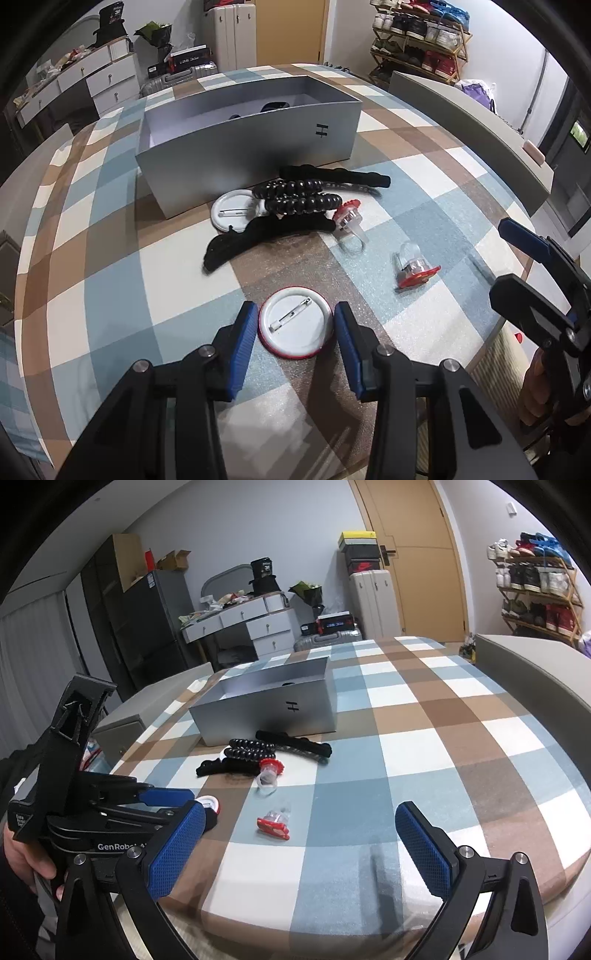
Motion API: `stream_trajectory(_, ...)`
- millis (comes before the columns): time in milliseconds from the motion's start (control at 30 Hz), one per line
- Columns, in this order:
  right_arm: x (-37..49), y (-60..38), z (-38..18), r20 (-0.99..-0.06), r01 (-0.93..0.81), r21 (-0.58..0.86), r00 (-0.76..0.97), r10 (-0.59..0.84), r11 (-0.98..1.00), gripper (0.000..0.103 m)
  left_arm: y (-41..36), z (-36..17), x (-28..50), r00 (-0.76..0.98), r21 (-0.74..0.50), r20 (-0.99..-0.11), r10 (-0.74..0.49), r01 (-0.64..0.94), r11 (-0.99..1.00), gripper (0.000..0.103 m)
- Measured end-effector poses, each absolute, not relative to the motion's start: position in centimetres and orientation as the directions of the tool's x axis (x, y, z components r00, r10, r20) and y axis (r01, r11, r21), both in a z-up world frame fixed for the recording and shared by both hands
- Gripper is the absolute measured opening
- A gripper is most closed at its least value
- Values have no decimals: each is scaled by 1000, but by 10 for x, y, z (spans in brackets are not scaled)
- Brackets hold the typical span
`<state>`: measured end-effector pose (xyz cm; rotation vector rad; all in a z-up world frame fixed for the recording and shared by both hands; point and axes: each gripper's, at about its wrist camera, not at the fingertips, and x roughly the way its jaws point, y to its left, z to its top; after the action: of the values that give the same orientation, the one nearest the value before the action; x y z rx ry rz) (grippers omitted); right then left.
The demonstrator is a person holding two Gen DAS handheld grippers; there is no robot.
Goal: Organize jewelry
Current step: 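Grasp the white round badge with the left gripper while the right grasps a red-capped vial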
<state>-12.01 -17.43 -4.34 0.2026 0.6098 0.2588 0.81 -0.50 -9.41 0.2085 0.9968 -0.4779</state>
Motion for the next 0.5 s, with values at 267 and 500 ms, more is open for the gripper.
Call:
stream_trajectory(267,-115,-171,-52,-576,-204,271,749,328,941,103,-2,-82,5,477,-40,-826,-300,482,875,37)
stream_trajectory(500,-108,-163,-59,-593,-255,307,703,394,917,94,7,-82,8,495,-50,-811,-310,470,881,37)
